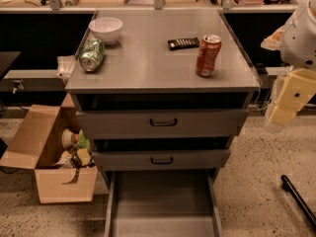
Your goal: Place coke can into bottom drawer
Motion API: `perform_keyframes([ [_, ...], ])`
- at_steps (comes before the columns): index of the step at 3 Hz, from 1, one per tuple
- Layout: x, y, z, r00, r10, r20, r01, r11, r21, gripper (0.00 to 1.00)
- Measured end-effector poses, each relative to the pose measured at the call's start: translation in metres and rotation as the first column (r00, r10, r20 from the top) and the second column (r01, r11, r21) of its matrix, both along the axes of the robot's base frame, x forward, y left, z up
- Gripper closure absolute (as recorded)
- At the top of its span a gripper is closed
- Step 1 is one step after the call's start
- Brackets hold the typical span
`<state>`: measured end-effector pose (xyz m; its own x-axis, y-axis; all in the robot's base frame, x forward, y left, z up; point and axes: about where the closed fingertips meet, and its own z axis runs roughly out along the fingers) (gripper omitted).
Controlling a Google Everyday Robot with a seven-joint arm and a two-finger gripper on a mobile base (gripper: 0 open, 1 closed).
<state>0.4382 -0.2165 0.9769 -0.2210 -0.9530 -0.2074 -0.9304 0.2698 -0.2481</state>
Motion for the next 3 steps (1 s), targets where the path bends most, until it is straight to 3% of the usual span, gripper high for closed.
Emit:
perform_keyframes([
  [1,0.000,0.000,0.000,1.0000,0.000,0.000,0.000,1.000,0.000,0.00],
  [2,0.022,-0.009,-0.008,0.9984,-0.049,0.030,0.047,0.997,0.061,0.00],
  [3,0.076,-0.025,-0.030,0.9890,-0.130,0.069,0.115,0.974,0.196,0.00],
])
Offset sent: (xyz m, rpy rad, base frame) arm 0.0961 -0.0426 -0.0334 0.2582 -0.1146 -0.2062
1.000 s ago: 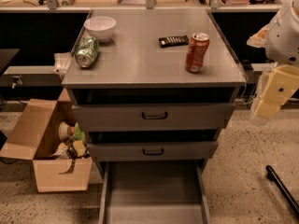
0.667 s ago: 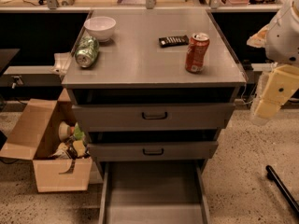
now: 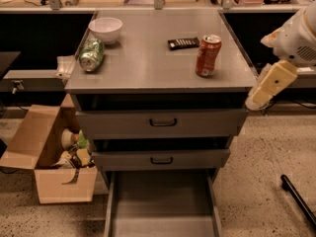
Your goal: Place coke can into bottom drawer
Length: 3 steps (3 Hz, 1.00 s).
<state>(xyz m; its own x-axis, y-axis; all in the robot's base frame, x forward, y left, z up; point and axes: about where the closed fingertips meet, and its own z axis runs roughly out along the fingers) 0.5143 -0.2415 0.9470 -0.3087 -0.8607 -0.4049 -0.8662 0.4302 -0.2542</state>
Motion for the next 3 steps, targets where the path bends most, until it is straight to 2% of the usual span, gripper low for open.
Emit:
perform_keyframes([
  [1,0.062,-0.003,-0.022,0.9967,-0.056,0.058,0.047,0.988,0.149,0.00],
  [2,0.065,-0.002,-0.024,0.9967,-0.057,0.057,0.048,0.987,0.154,0.00],
  [3,0.104,0.005,-0.032,0.9968,-0.057,0.055,0.044,0.975,0.219,0.00],
])
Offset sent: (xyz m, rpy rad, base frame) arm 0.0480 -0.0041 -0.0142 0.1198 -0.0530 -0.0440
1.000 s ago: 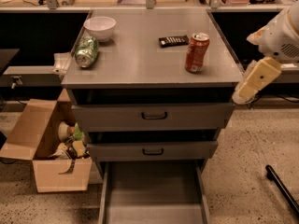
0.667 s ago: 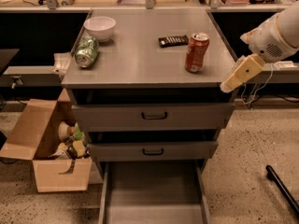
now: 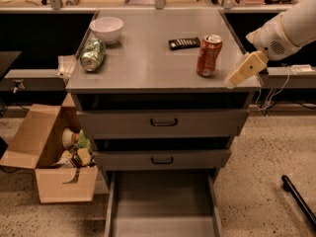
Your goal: Place coke can into bottom drawer
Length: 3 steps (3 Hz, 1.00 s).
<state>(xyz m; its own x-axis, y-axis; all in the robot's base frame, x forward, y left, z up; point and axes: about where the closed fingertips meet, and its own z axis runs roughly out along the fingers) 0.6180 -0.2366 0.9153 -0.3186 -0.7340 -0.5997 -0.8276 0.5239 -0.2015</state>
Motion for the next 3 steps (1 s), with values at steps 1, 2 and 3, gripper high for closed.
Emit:
perform_keyframes([
  [1,0.035,0.011,-0.006,0.9998,0.021,-0.003,-0.021,0.997,0.073,0.00],
  [2,0.062,0.020,-0.011,0.9995,0.032,0.006,-0.033,0.988,0.150,0.00],
  [3,0.079,0.027,-0.012,0.9990,0.037,0.025,-0.042,0.976,0.216,0.00],
])
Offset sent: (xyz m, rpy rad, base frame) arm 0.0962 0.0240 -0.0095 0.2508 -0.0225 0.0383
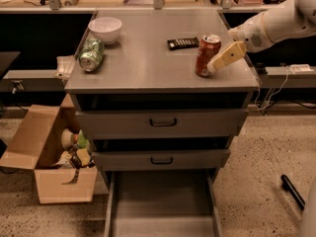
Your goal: Place coke can into bottom drawer
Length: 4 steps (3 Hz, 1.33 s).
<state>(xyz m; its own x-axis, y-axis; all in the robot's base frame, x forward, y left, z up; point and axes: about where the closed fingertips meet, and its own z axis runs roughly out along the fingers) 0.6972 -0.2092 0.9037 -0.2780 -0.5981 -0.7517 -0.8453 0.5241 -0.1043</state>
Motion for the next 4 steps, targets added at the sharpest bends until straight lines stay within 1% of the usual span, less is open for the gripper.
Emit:
perform_keyframes([
  [1,0.011,0.008,-0.003,1.0000,0.001,0.010,-0.002,0.998,0.062,0.00],
  [2,0.018,0.018,-0.008,0.9999,0.001,0.016,-0.003,0.993,0.117,0.18],
  [3,0.020,0.021,-0.010,0.9997,-0.004,0.025,0.000,0.989,0.149,0.41],
  [4,0.007,0.020,0.007,0.9971,0.016,0.075,-0.028,0.987,0.159,0.72],
])
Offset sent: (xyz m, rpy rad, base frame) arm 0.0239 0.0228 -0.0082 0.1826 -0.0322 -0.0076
